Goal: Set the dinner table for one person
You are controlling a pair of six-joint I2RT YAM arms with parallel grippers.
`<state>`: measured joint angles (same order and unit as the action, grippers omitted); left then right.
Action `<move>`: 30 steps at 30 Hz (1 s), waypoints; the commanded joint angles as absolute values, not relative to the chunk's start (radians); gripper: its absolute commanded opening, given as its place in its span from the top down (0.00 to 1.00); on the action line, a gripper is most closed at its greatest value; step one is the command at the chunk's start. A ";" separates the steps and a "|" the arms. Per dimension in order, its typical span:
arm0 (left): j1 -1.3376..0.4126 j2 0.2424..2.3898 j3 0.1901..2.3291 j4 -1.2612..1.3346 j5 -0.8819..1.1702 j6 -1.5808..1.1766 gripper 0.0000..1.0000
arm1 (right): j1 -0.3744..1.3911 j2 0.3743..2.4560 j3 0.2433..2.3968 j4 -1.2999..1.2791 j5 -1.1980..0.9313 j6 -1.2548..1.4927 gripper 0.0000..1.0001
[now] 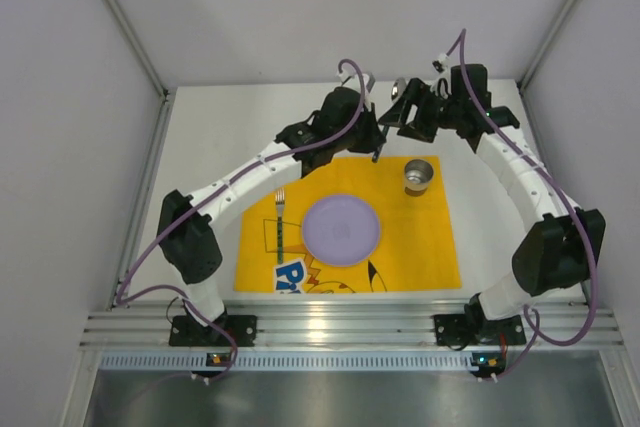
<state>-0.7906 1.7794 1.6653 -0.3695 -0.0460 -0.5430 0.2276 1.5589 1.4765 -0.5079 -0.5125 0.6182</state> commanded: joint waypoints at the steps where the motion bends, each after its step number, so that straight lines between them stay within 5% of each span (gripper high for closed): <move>1: -0.816 1.787 1.756 -0.305 -0.048 -0.581 1.00 | 0.244 1.490 1.436 -0.457 -0.517 0.637 0.28; 7: -0.864 1.795 1.779 -0.308 -0.058 -0.630 1.00 | 0.244 1.473 1.407 -0.451 -0.518 0.644 0.48; 10: -0.891 1.796 1.778 -0.337 -0.120 -0.644 1.00 | 0.244 1.448 1.399 -0.453 -0.505 0.649 0.76; 14: -0.900 1.807 1.781 -0.368 -0.126 -0.678 1.00 | 0.245 1.414 1.399 -0.468 -0.485 0.646 1.00; 18: -0.908 1.813 1.830 -0.417 -0.110 -0.651 0.51 | 0.241 1.393 1.410 -0.505 -0.474 0.600 1.00; 23: -0.881 1.723 1.818 -0.534 -0.317 -0.528 0.20 | 0.239 1.355 1.382 -0.587 -0.471 0.505 1.00; 24: -0.873 1.668 1.775 -0.537 -0.337 -0.513 0.04 | 0.239 1.336 1.371 -0.600 -0.477 0.493 1.00; 30: -0.701 1.444 1.511 -0.520 -0.361 -0.486 0.01 | 0.247 1.261 1.192 -0.687 -0.522 0.374 1.00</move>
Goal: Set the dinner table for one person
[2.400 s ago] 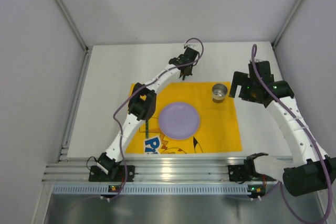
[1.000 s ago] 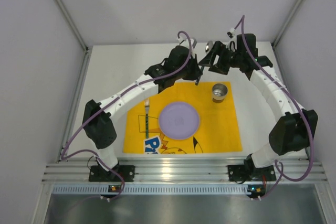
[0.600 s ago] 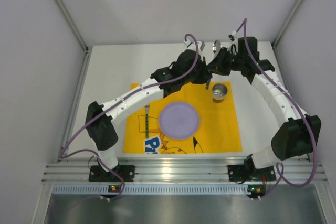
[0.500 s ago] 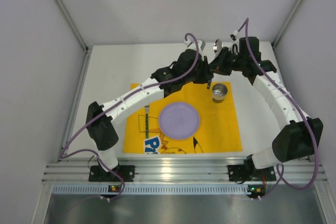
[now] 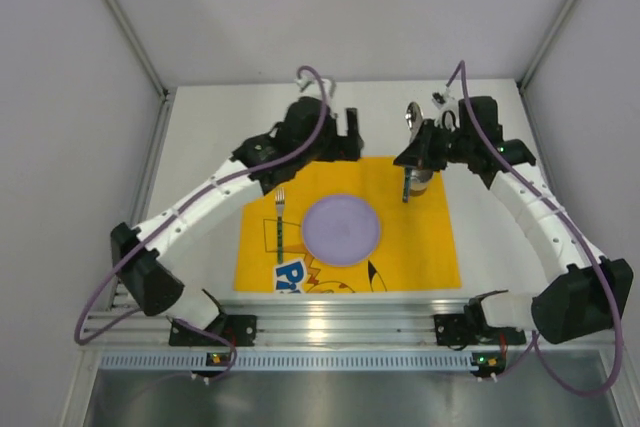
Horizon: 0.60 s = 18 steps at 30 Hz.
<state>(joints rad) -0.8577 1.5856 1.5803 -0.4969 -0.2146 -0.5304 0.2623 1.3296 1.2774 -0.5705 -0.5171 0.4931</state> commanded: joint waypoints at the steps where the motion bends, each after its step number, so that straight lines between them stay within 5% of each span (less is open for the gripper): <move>1: -0.671 1.392 1.485 -0.519 -0.347 -0.486 0.01 | 0.250 1.231 1.119 -0.696 -0.517 0.362 1.00; 10: -0.480 1.333 1.371 -0.538 -0.261 -0.462 0.02 | 0.305 1.137 0.743 -0.553 -0.534 0.431 1.00; 18: -0.477 1.410 1.388 -0.519 -0.192 -0.495 0.04 | 0.344 1.233 0.649 -0.359 -0.549 0.543 1.00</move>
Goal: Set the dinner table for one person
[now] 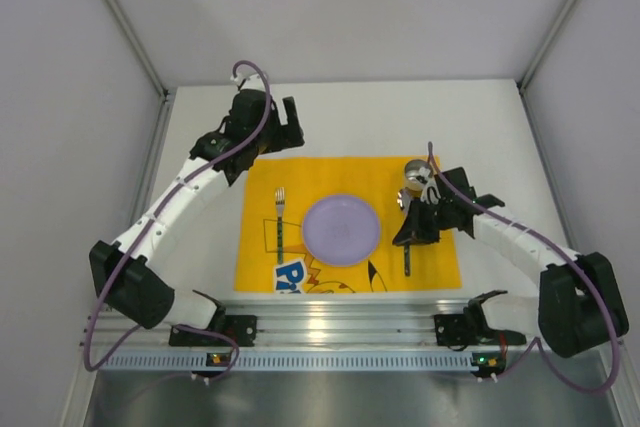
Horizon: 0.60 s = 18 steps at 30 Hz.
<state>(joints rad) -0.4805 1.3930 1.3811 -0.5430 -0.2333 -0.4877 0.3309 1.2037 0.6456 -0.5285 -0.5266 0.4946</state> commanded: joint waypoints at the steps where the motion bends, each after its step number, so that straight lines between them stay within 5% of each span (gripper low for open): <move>1: -0.477 1.416 1.391 -0.520 -0.180 -0.495 0.04 | 0.345 1.244 0.646 -0.333 -0.545 0.548 1.00; 6: -0.477 1.437 1.414 -0.525 -0.167 -0.497 0.05 | 0.356 1.334 0.646 -0.282 -0.522 0.563 1.00; 10: -0.477 1.430 1.419 -0.534 -0.175 -0.488 0.05 | 0.370 1.359 0.638 -0.282 -0.497 0.555 0.78; 18: -0.476 1.419 1.401 -0.531 -0.183 -0.495 0.05 | 0.373 1.365 0.604 -0.302 -0.468 0.537 0.70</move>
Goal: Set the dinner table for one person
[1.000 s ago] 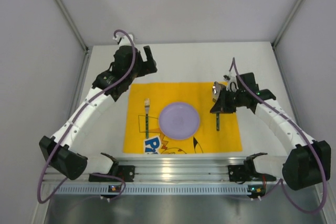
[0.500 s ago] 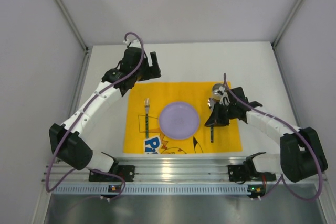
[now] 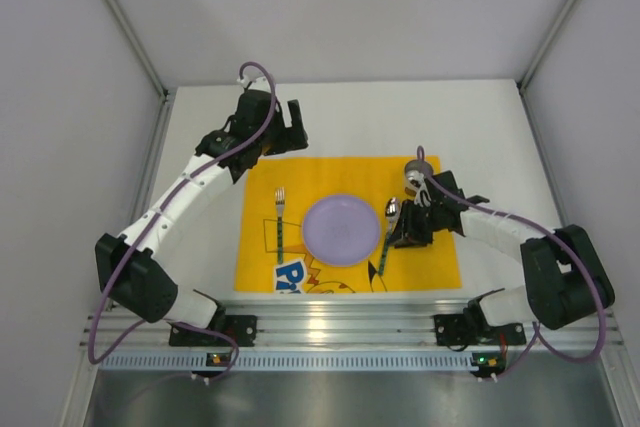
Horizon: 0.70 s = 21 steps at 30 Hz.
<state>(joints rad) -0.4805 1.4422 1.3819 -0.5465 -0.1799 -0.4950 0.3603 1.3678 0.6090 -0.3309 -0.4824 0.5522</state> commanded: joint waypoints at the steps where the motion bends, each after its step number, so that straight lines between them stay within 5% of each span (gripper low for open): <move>1: -0.476 1.420 1.399 -0.526 -0.181 -0.499 0.05 | 0.373 1.364 0.604 -0.305 -0.466 0.531 0.69; 17: -0.474 1.457 1.373 -0.543 -0.215 -0.480 0.05 | 0.377 1.168 0.721 -0.600 -0.307 0.439 0.70; 21: -0.469 1.459 1.356 -0.522 -0.204 -0.486 0.05 | 0.440 1.149 0.759 -0.624 -0.276 0.448 1.00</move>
<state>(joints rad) -0.4778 1.4601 1.3685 -0.5495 -0.1993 -0.4946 0.3843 1.1736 0.7036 -0.5728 -0.3225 0.4580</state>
